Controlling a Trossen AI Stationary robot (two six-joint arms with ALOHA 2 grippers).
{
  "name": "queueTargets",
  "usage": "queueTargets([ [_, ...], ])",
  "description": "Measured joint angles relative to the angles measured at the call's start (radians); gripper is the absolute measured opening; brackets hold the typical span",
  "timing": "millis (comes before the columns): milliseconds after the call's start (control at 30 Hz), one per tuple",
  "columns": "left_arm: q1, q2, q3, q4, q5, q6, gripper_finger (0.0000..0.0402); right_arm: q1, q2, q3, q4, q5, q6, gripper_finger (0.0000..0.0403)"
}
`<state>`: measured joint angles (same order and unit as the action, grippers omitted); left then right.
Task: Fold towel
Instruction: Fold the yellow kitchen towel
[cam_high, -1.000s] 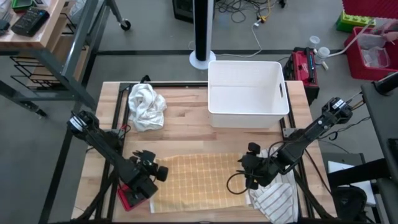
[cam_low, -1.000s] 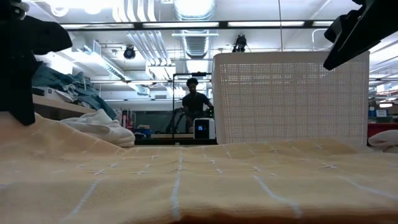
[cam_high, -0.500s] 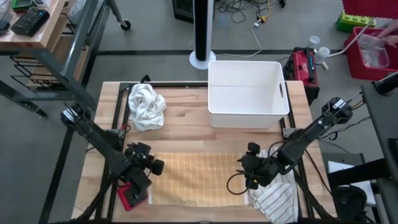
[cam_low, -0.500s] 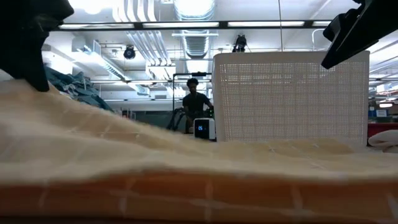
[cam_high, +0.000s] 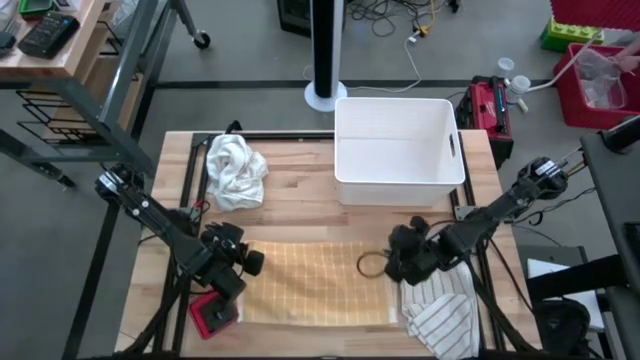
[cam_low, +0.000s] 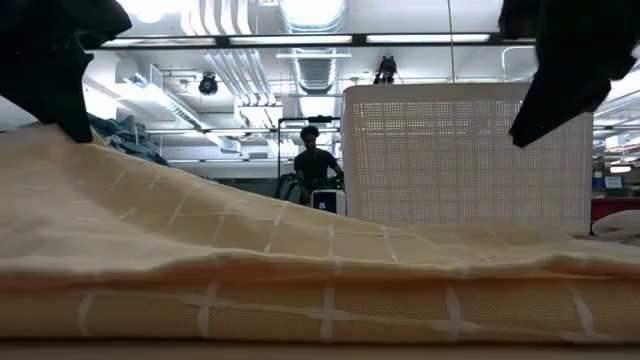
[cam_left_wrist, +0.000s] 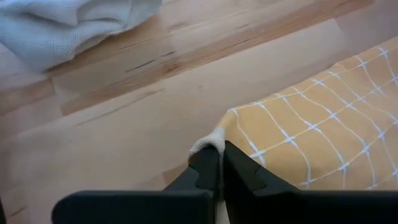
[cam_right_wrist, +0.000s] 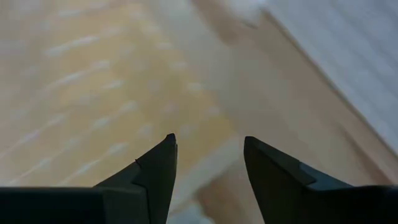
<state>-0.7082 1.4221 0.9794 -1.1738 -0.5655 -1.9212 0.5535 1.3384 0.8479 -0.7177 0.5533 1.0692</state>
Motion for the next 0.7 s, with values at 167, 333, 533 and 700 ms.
queueTargets([
  [167, 0.002, -0.007, 0.0, -0.034, -0.002, 0.002, 0.0, -0.061, -0.001, -0.043, -0.038, -0.044, 0.058, 0.0167],
  [333, 0.004, -0.01, 0.0, -0.056, -0.002, 0.002, 0.0, -0.09, -0.001, -0.122, 0.076, -0.091, 0.061, 0.0158],
  [533, 0.004, -0.01, 0.0, -0.056, -0.003, 0.011, 0.0, -0.153, 0.001, -0.195, 0.22, -0.125, 0.045, 0.0157],
  [700, 0.004, -0.01, 0.0, -0.054, -0.004, 0.013, 0.0, -0.212, 0.002, -0.243, 0.298, -0.165, 0.02, 0.0164],
])
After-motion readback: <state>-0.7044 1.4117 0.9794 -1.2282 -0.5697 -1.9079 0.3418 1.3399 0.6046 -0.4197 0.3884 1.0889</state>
